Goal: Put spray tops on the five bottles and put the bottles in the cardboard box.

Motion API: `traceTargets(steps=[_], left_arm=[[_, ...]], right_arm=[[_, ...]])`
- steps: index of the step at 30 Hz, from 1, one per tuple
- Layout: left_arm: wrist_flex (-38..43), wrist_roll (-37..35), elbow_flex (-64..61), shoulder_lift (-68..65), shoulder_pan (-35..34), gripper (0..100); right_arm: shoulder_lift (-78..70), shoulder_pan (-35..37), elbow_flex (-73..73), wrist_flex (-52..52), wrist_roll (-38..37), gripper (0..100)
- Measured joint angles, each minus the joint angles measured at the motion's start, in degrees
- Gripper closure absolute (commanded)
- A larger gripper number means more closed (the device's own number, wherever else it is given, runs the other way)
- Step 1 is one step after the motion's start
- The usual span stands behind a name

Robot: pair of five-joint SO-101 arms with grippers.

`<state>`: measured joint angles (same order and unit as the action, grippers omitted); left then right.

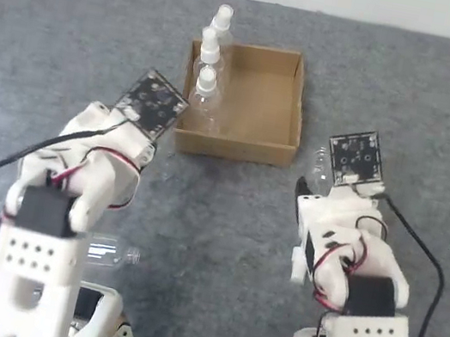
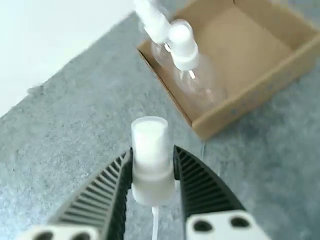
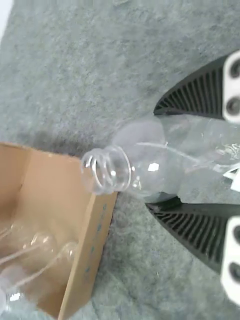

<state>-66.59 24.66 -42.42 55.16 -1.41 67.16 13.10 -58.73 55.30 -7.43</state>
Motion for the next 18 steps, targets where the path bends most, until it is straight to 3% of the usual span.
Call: traceTargets(steps=[18], left_arm=[[7.9,-23.1,0.0,9.3,0.0,99]], right_arm=[[20.3,12.7,-10.9,0.0,0.0,92.8]])
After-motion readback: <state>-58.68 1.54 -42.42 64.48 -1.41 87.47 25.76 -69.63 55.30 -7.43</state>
